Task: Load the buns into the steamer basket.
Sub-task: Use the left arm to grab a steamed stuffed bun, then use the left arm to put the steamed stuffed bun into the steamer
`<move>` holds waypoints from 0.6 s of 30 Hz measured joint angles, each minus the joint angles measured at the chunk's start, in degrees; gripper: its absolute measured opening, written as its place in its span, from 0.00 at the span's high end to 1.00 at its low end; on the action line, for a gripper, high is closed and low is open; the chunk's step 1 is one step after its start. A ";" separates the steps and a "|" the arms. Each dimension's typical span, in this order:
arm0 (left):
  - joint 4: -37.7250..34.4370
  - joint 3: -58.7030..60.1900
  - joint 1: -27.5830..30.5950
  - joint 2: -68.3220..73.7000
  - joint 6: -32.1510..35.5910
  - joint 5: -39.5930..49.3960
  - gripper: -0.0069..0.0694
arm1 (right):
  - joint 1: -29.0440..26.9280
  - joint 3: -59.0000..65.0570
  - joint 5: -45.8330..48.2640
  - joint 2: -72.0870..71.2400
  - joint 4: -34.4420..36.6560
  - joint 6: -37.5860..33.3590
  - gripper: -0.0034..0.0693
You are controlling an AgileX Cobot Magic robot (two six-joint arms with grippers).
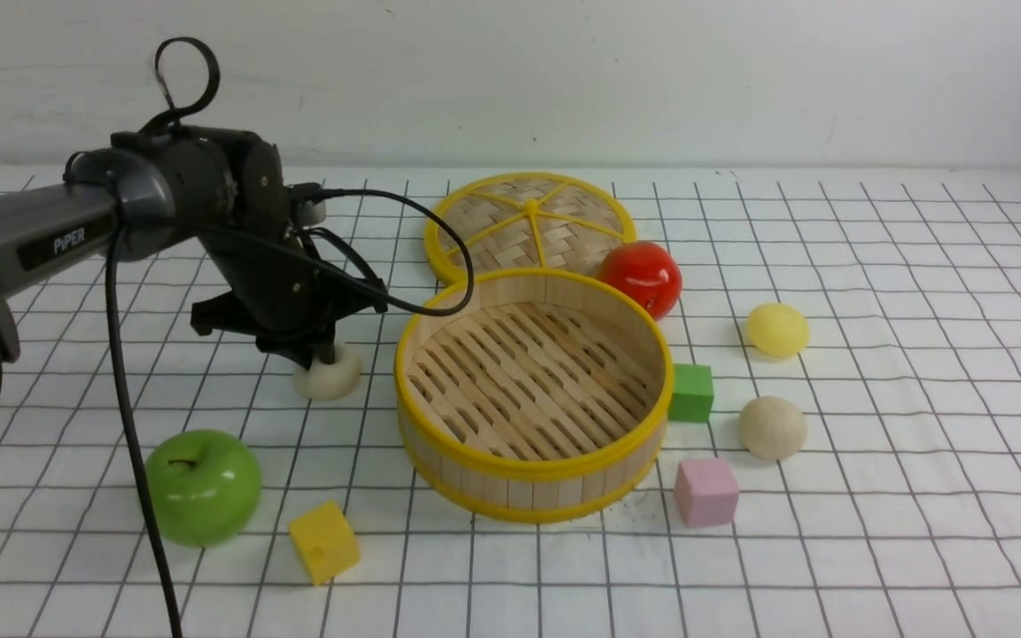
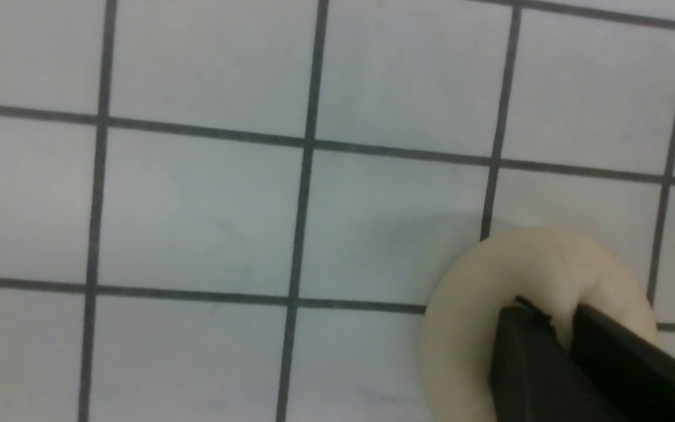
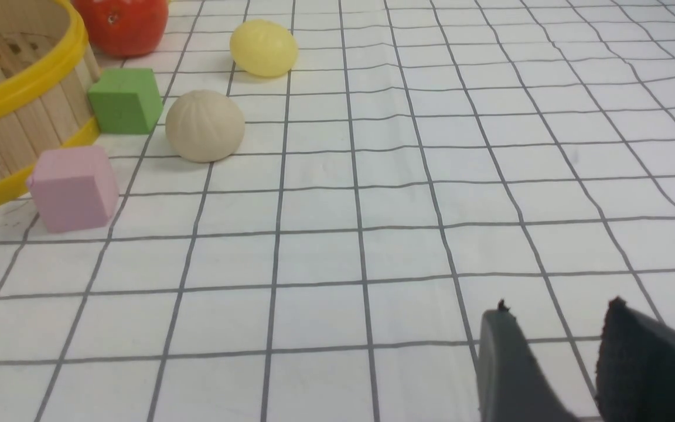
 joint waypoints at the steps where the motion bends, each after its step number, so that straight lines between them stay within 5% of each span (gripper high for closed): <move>1: -0.44 0.00 0.00 -0.11 0.46 0.32 0.90 | 0.00 0.00 0.00 0.00 0.00 0.00 0.62; 11: -6.71 0.10 0.06 -8.43 4.02 2.96 0.92 | 0.00 0.00 0.00 0.00 0.00 0.00 0.62; 18: -18.33 0.10 -4.31 -16.15 11.19 2.65 0.92 | 0.00 0.00 0.00 0.00 0.00 0.00 0.62</move>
